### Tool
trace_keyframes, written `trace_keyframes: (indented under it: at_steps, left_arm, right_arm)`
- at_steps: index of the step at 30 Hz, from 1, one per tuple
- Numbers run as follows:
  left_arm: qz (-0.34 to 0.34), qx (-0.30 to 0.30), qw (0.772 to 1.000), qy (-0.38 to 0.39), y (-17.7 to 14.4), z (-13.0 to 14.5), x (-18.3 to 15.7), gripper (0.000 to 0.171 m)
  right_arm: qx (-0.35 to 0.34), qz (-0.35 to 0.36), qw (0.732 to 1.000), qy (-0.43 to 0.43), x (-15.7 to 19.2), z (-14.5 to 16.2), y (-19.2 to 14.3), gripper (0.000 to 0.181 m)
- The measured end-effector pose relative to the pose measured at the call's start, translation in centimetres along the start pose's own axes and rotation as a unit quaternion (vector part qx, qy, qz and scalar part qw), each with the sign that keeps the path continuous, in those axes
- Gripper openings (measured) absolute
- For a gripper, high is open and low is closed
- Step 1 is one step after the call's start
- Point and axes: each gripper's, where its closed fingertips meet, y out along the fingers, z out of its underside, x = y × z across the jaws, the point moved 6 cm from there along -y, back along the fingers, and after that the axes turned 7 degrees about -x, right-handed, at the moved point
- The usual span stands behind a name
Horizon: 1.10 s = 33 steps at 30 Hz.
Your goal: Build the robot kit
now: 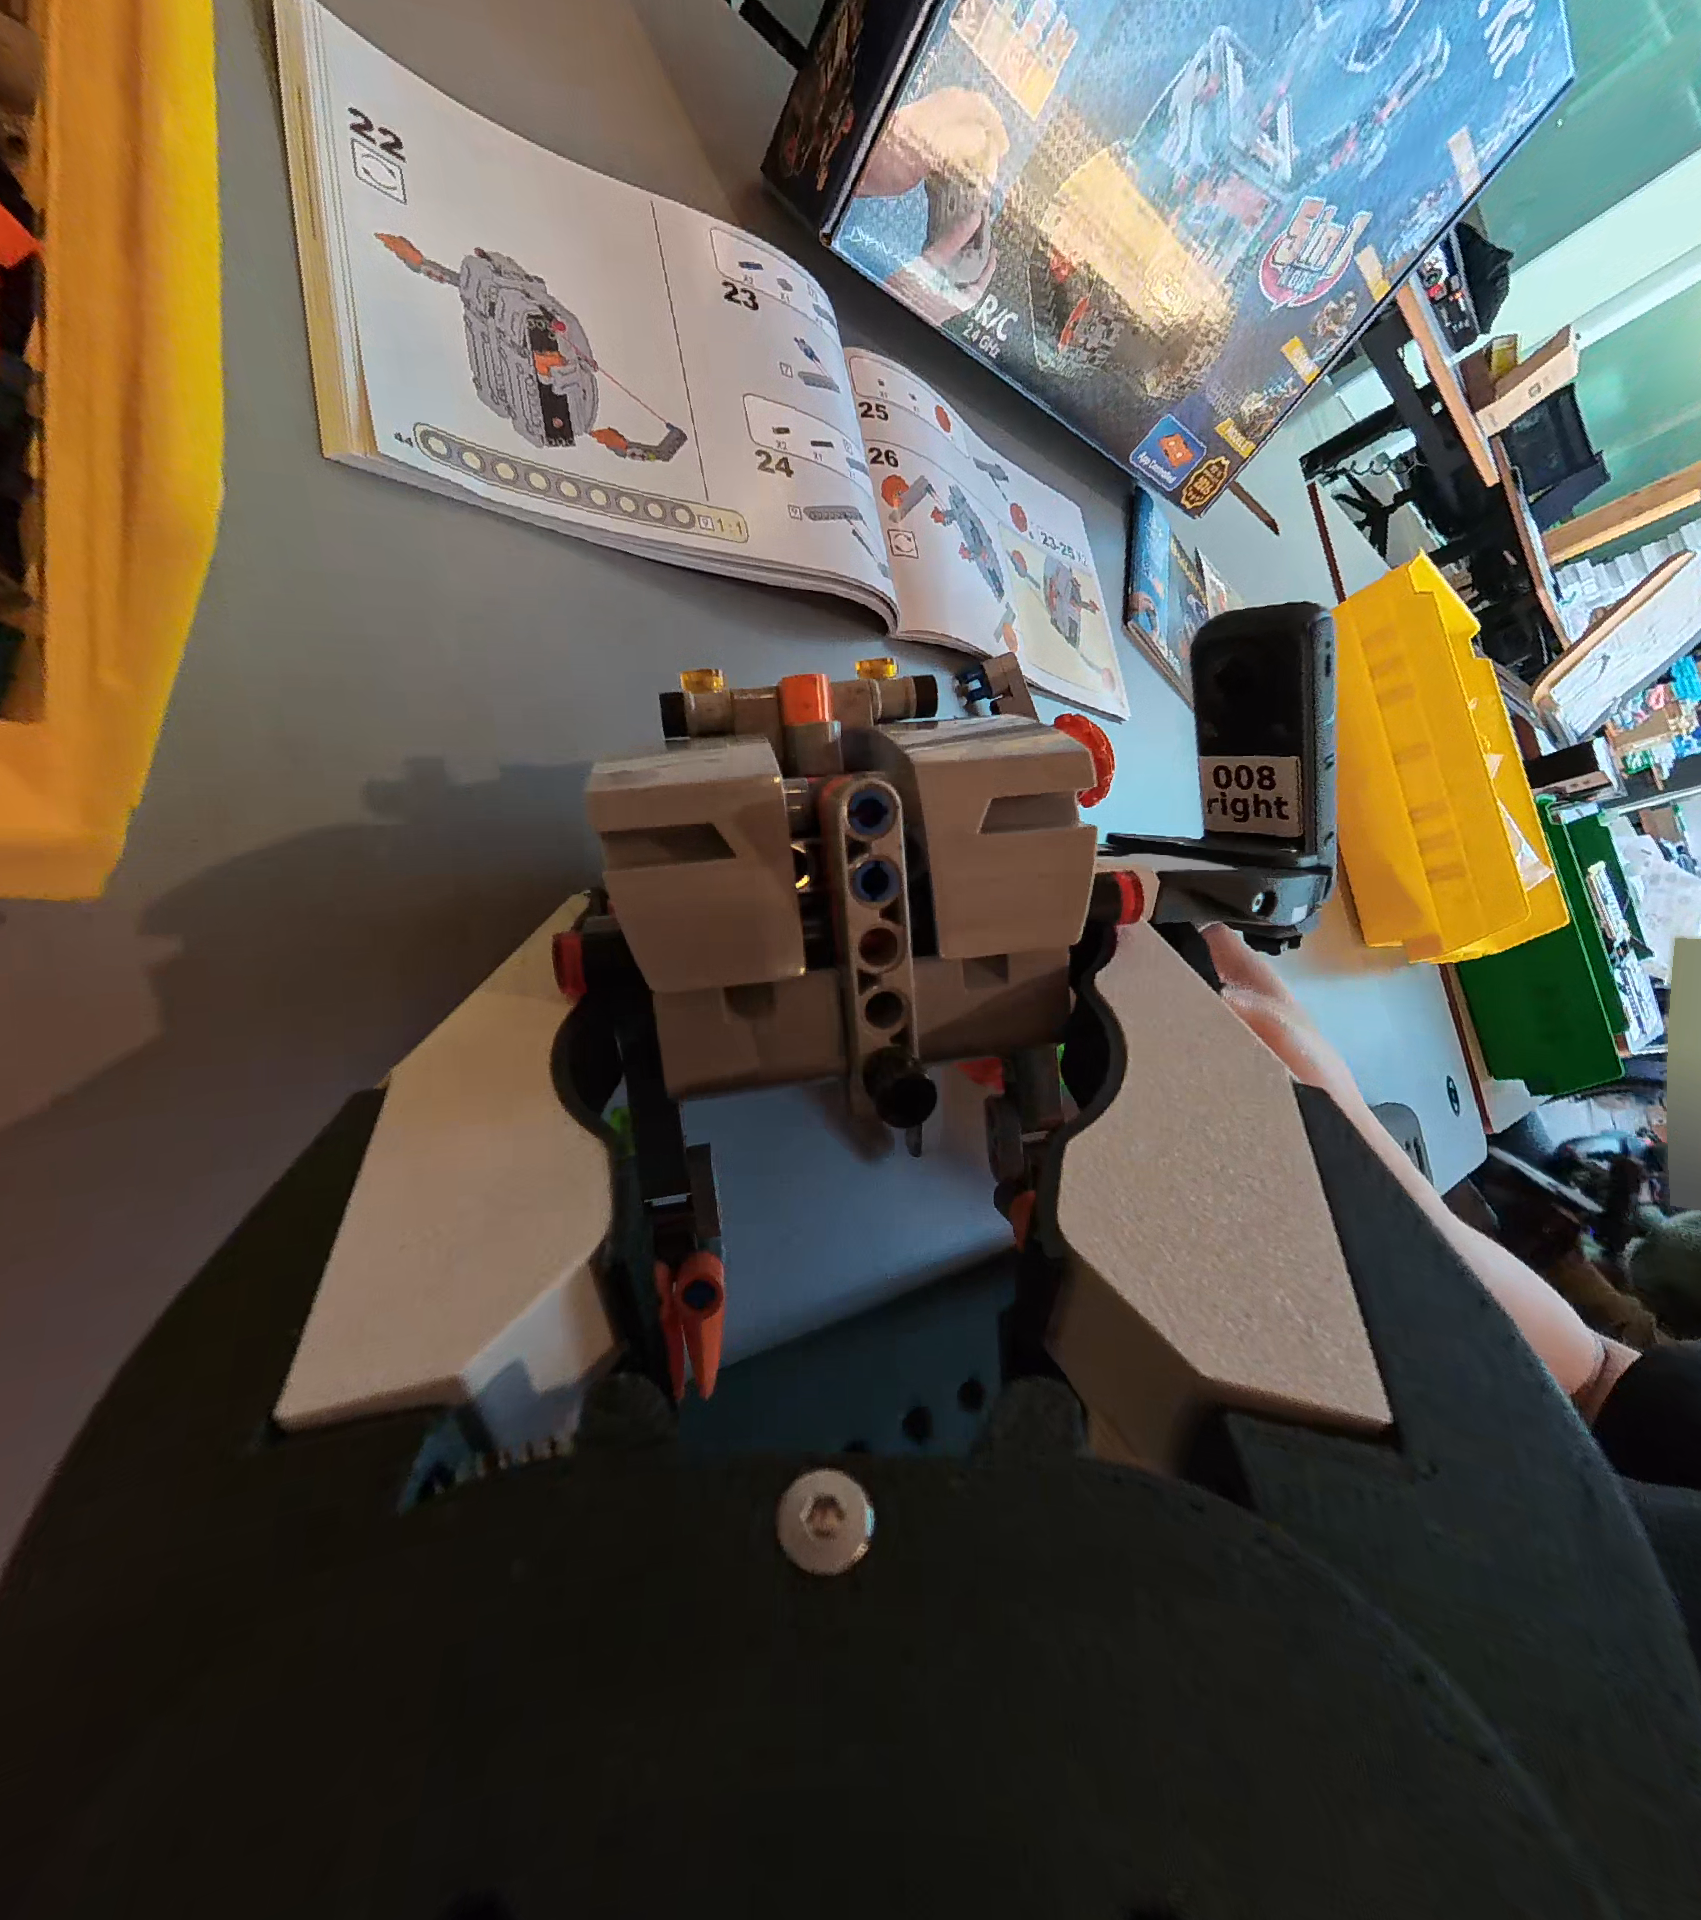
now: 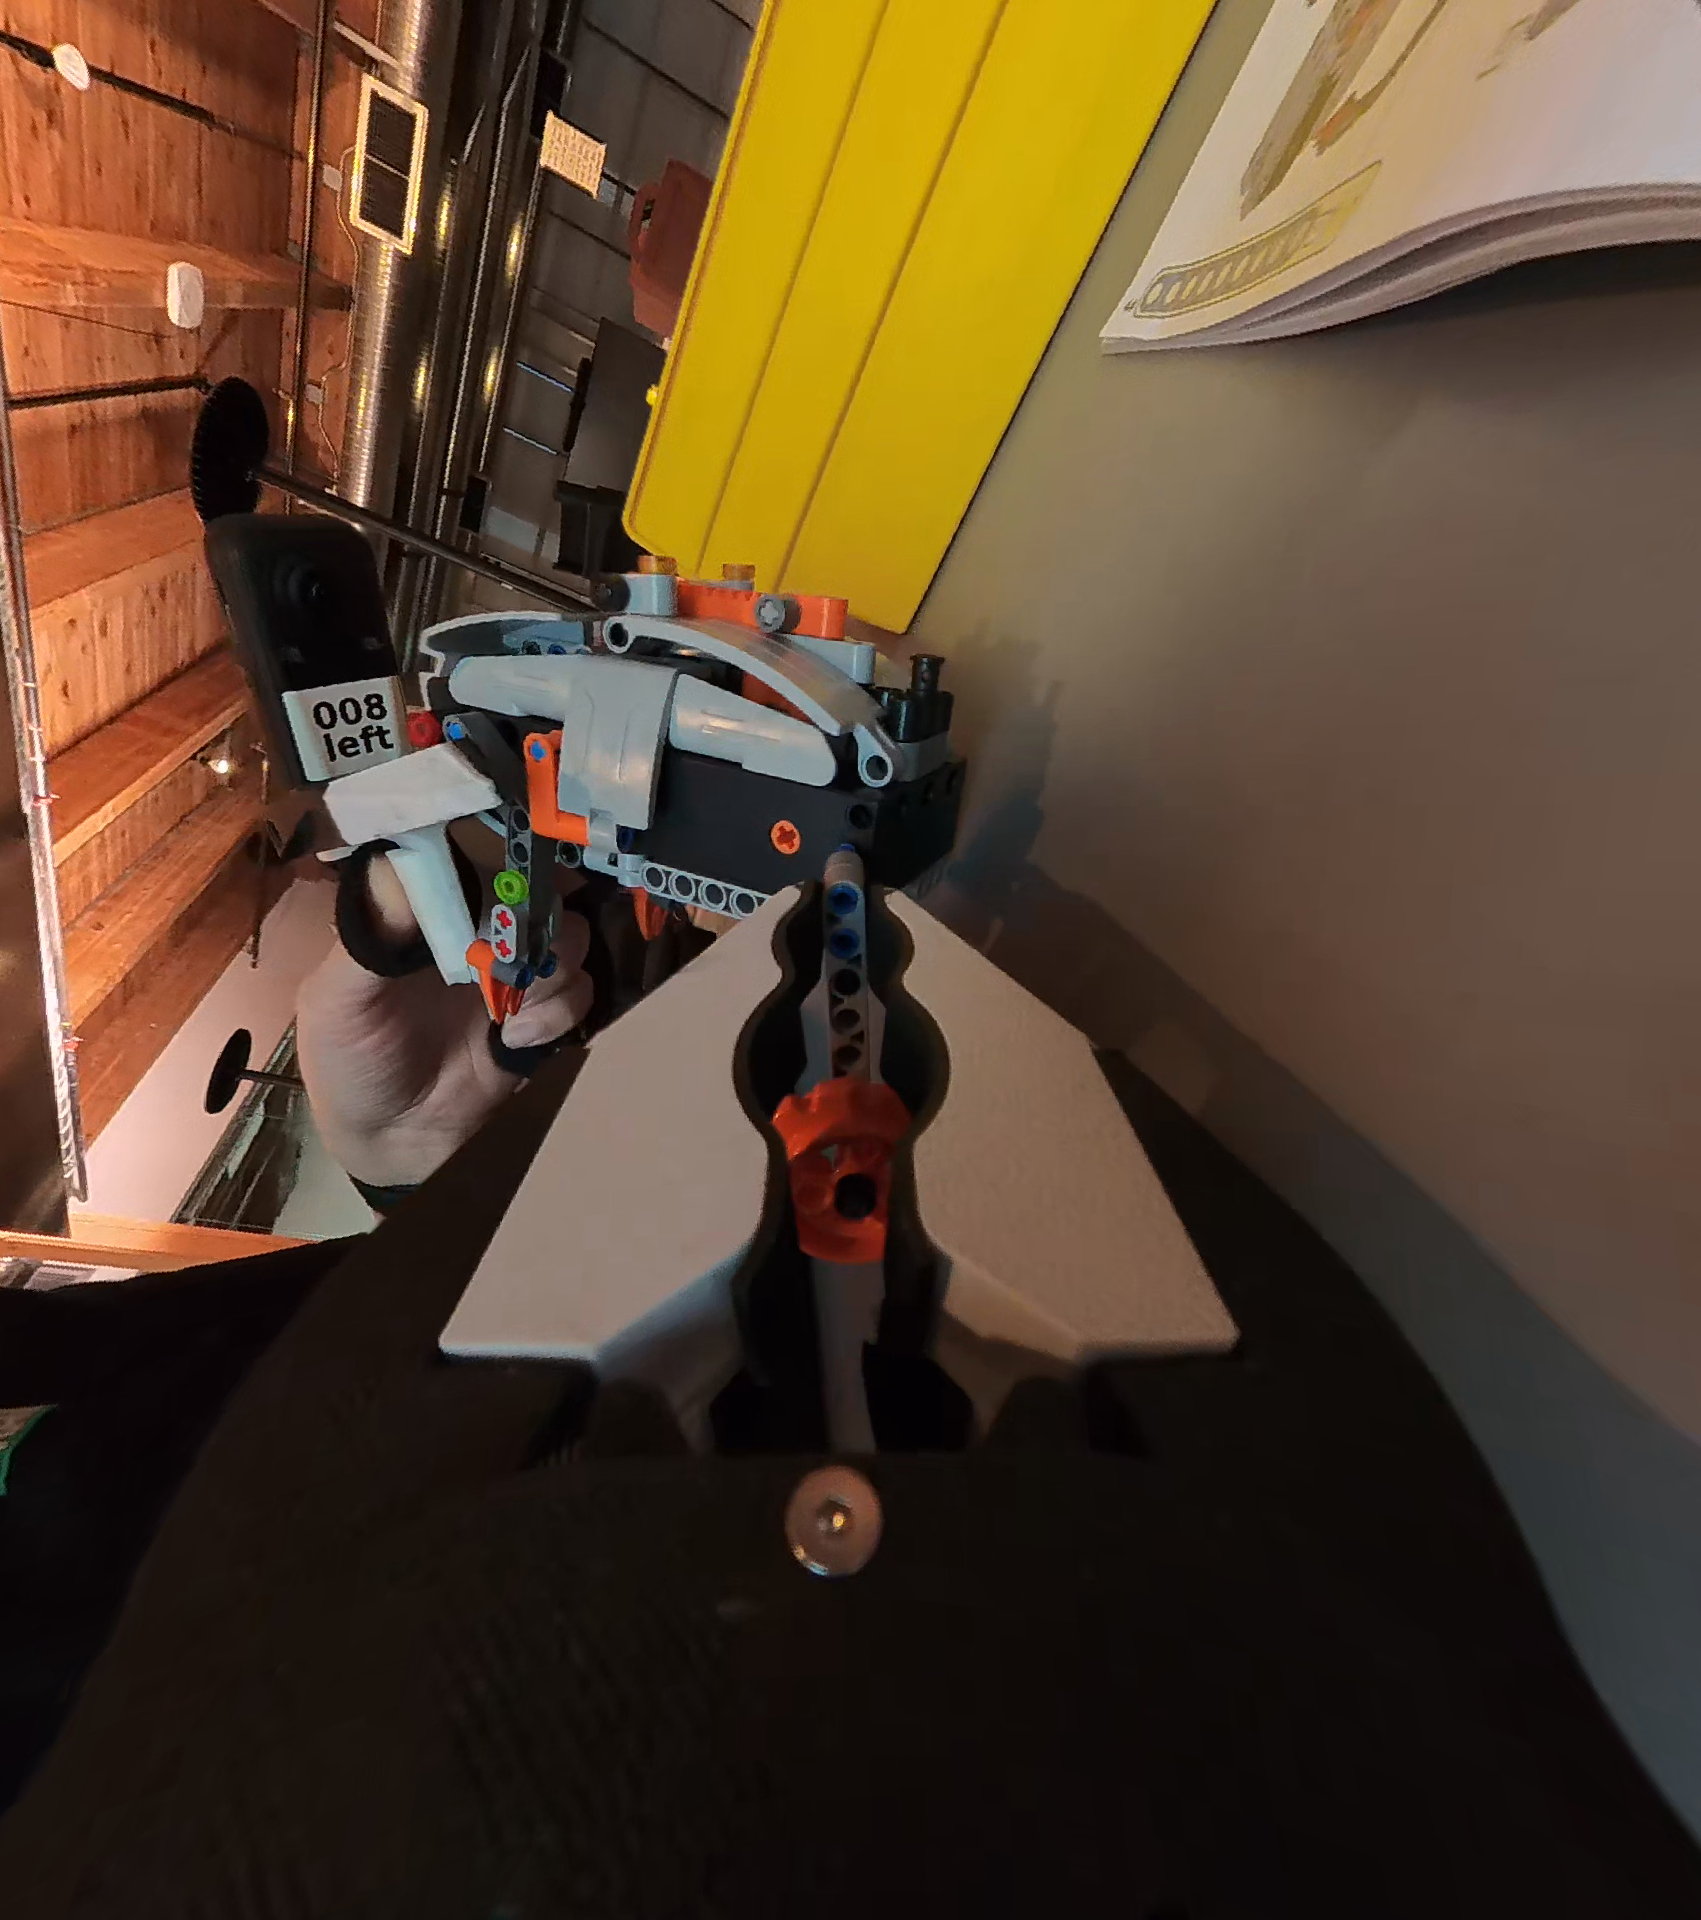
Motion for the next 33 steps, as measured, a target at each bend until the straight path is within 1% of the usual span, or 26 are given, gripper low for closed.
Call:
trace_keyframes:
  at_steps: [6, 12, 16, 18, 23, 28, 31, 33]
  left_arm:
    - [-0.006, 0.002, 1.0, 0.015, 0.1, -0.2, -0.1, 0.087]
    - [-0.001, 0.0, 1.0, 0.011, 0.1, -0.3, 0.2, 0.087]
    - [-0.006, -0.002, 1.0, 0.017, 0.0, -0.4, 0.2, 0.087]
    - [-0.013, -0.001, 1.0, 0.028, 0.0, -0.4, 0.1, 0.087]
    - [-0.016, -0.007, 0.999, 0.029, 0.0, -0.4, 0.2, 0.087]
    - [-0.02, -0.011, 0.999, 0.03, -0.1, -0.4, 0.3, 0.087]
    - [-0.021, -0.015, 0.999, 0.031, -0.2, -0.4, 0.4, 0.087]
    - [-0.017, -0.02, 0.999, 0.023, -0.3, -0.4, 0.6, 0.087]
  right_arm:
    - [0.007, 0.023, 0.999, -0.032, 0.1, -0.1, 0.2, 0.006]
    - [-0.001, 0.013, 1.0, -0.012, -0.1, -0.2, 0.3, 0.006]
    - [0.001, 0.043, 0.997, -0.057, 0.3, -0.2, 0.6, 0.006]
    - [0.007, 0.057, 0.996, -0.065, 0.3, -0.2, 0.8, 0.006]
    - [0.004, 0.07, 0.996, -0.057, 0.4, -0.4, 1.0, 0.006]
    - [0.03, 0.078, 0.995, -0.059, 0.4, -0.8, 1.4, 0.006]
    - [0.03, 0.073, 0.996, -0.047, 0.3, -0.9, 1.6, 0.006]
    - [0.019, 0.059, 0.998, -0.022, 0.1, -0.9, 1.7, 0.006]
